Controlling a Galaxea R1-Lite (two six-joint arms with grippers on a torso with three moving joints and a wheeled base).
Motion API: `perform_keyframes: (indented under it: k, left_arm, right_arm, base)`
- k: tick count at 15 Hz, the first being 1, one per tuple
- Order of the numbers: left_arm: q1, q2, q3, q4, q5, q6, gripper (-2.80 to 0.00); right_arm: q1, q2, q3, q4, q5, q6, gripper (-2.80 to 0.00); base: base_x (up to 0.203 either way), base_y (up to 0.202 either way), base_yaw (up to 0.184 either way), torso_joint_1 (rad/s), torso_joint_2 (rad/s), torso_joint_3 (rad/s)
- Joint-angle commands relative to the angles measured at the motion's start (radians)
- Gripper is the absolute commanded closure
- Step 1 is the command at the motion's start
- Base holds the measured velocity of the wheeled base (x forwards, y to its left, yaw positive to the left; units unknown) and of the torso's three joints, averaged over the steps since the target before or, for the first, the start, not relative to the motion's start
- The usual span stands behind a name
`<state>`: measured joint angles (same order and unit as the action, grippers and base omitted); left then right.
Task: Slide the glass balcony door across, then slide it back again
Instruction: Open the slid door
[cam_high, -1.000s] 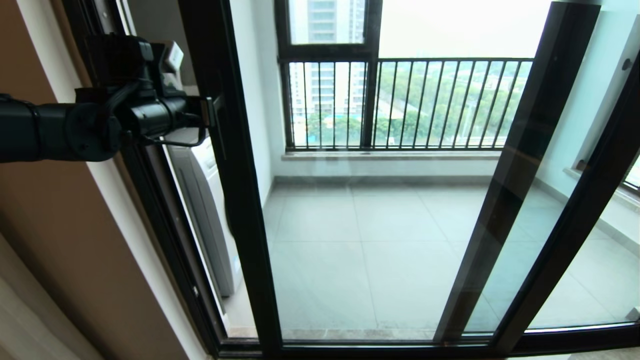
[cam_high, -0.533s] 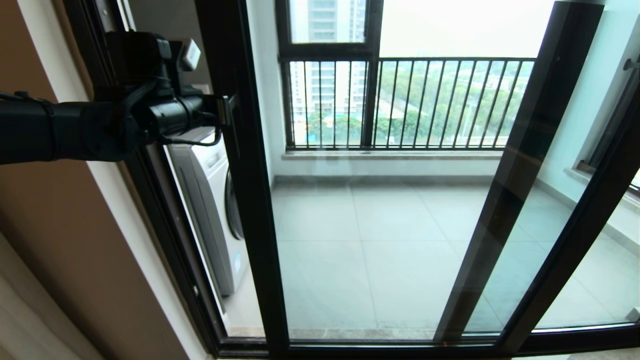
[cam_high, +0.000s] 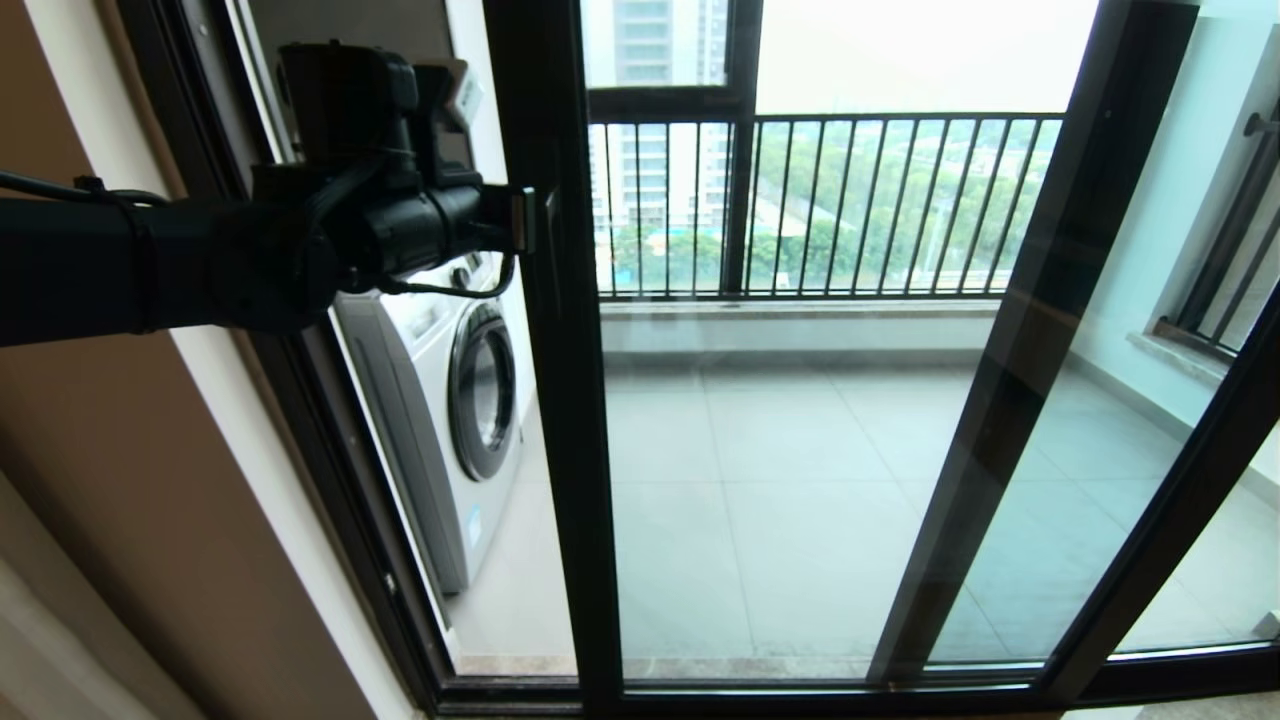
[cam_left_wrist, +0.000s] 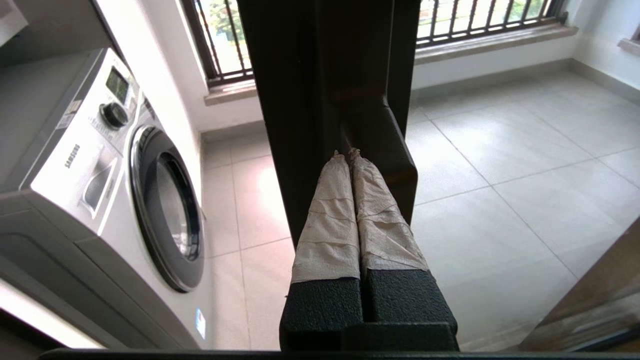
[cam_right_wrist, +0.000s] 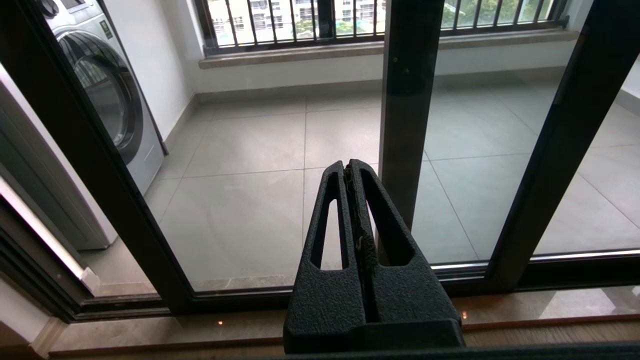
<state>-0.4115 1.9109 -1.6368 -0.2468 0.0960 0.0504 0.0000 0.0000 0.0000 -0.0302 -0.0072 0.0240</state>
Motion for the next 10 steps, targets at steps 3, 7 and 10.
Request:
perform_keyframes:
  k: [3, 7, 10]
  left_arm:
    - [-0.057, 0.025, -0.019, 0.003, 0.022, 0.0, 0.0]
    - [-0.092, 0.094, -0.081, 0.006, 0.064, 0.032, 0.0]
    - [-0.108, 0.16, -0.174, 0.012, 0.088, 0.04, 0.0]
  right_arm:
    - [0.0, 0.0, 0.012, 0.0, 0.0, 0.001, 0.0]
    - [0.0, 0.0, 0.012, 0.0, 0.001, 0.001, 0.0]
    - [0.0, 0.0, 0.012, 0.0, 0.0, -0.001, 0.0]
  base:
    - [0.0, 0.0, 0.0, 0.0, 0.0, 0.0]
    - [0.0, 0.0, 0.0, 0.0, 0.0, 0.0]
    - [0.0, 0.0, 0.0, 0.0, 0.0, 0.0]
